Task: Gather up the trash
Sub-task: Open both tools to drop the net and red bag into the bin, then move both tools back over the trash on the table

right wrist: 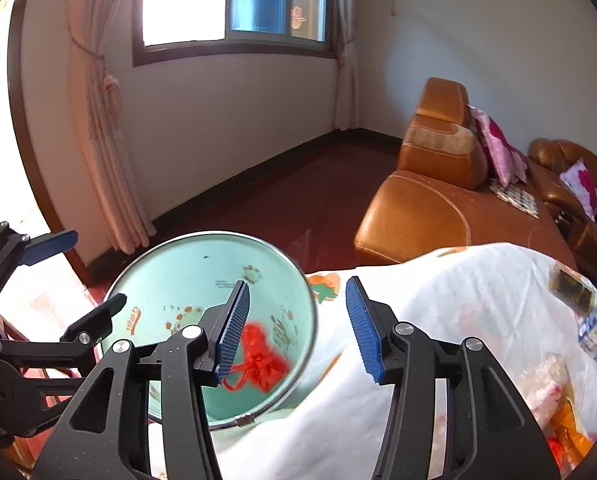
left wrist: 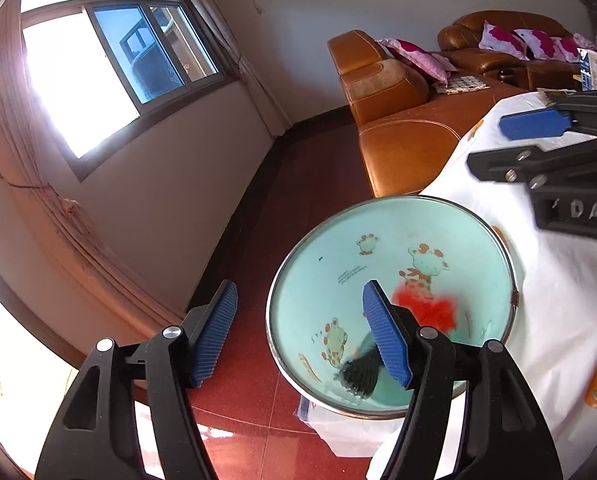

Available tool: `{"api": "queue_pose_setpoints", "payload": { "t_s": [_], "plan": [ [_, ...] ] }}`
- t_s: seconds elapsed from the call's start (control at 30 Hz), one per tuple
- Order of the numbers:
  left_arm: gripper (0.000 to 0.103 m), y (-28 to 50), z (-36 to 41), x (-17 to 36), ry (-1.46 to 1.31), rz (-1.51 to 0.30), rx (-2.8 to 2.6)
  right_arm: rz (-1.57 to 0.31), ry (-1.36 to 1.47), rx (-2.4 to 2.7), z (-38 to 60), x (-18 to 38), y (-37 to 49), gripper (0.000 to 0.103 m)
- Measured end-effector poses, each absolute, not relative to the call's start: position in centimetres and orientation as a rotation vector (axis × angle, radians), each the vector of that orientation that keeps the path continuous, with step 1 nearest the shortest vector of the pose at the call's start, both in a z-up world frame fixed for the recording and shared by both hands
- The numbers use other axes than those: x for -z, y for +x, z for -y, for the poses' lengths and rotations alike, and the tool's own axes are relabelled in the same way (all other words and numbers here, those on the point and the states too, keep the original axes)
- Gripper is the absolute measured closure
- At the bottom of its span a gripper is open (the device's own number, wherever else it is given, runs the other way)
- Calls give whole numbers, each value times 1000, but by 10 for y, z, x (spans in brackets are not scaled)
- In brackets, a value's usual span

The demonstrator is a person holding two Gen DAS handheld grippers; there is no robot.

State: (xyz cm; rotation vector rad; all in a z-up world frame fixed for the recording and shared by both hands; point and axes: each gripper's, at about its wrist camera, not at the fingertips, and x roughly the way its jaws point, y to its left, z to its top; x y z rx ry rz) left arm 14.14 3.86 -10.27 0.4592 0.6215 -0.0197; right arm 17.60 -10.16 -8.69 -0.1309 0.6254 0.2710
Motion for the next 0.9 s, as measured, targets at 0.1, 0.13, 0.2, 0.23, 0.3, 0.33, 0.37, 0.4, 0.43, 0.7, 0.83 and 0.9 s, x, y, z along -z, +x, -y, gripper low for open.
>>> {"api": "queue_pose_setpoints", "payload": {
  "t_s": [0.1, 0.13, 0.2, 0.23, 0.3, 0.33, 0.37, 0.4, 0.43, 0.7, 0.83, 0.9],
  "plan": [
    [30, 134, -36, 98, 446, -619, 30, -623, -122, -221, 113, 79, 160, 50],
    [28, 132, -35, 96, 444, -618, 35, -617, -129, -200, 119, 75, 151, 50],
    [27, 125, -29, 95, 436, -626, 56, -609, -129, -172, 132, 70, 136, 49],
    [27, 122, -25, 94, 427, -633, 73, -603, -119, -144, 145, 66, 122, 49],
    [27, 112, -11, 94, 416, -642, 117, -588, -96, -92, 174, 59, 95, 48],
    [27, 107, -4, 94, 417, -641, 138, -581, -89, -61, 187, 58, 83, 47],
    [27, 101, 4, 94, 420, -639, 162, -575, -75, -33, 201, 56, 71, 46],
    [27, 94, 15, 94, 424, -635, 197, -572, -53, 2, 222, 55, 54, 46],
    [27, 88, 23, 94, 429, -631, 219, -572, -44, 29, 235, 55, 44, 46],
    [26, 42, 107, 97, 485, -602, 403, -618, 73, 263, 341, 86, -39, 43],
    [26, 31, 140, 97, 481, -587, 461, -623, 117, 301, 365, 101, -65, 41],
    [26, 28, 155, 100, 483, -584, 482, -618, 132, 301, 371, 105, -73, 41]
  ]
}}
